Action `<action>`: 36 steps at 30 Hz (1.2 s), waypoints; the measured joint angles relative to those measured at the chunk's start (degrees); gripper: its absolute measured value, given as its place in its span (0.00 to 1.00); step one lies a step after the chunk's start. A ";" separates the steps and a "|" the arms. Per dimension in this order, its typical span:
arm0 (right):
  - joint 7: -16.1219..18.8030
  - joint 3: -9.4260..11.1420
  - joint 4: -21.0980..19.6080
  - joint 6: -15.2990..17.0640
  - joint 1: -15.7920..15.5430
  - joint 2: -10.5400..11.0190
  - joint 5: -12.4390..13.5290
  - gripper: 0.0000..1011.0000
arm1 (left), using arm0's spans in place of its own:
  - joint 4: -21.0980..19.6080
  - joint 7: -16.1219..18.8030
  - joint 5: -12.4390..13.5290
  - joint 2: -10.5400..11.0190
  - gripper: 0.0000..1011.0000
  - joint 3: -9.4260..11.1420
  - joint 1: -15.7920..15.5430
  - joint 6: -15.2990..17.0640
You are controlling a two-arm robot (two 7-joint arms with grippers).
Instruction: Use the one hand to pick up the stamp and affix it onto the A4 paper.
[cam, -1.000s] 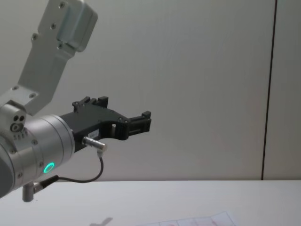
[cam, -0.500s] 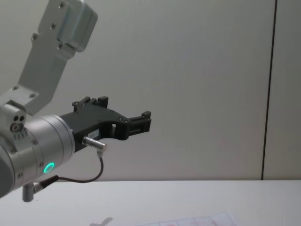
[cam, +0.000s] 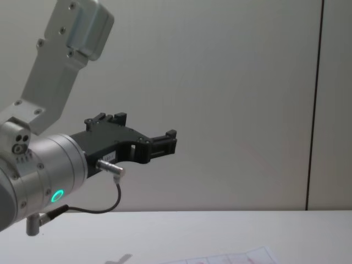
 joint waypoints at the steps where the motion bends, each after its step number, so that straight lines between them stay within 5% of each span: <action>1: 0.79 -0.24 -0.36 0.05 0.12 -0.15 -0.21 0.22 | 0.00 0.00 0.00 0.00 0.99 0.00 0.00 0.00; 15: 9.04 -3.34 -0.56 2.75 2.72 -2.80 -3.08 0.22 | 0.00 0.00 0.00 0.00 0.99 0.00 0.00 0.00; 22: 13.50 -6.04 3.08 5.46 5.74 -5.88 -5.53 0.22 | 0.00 0.00 0.00 0.00 0.99 0.00 0.00 0.00; 36: 15.56 -8.71 9.66 8.88 9.83 -9.89 -8.67 0.22 | 0.00 0.00 0.00 0.00 0.99 0.00 0.00 0.00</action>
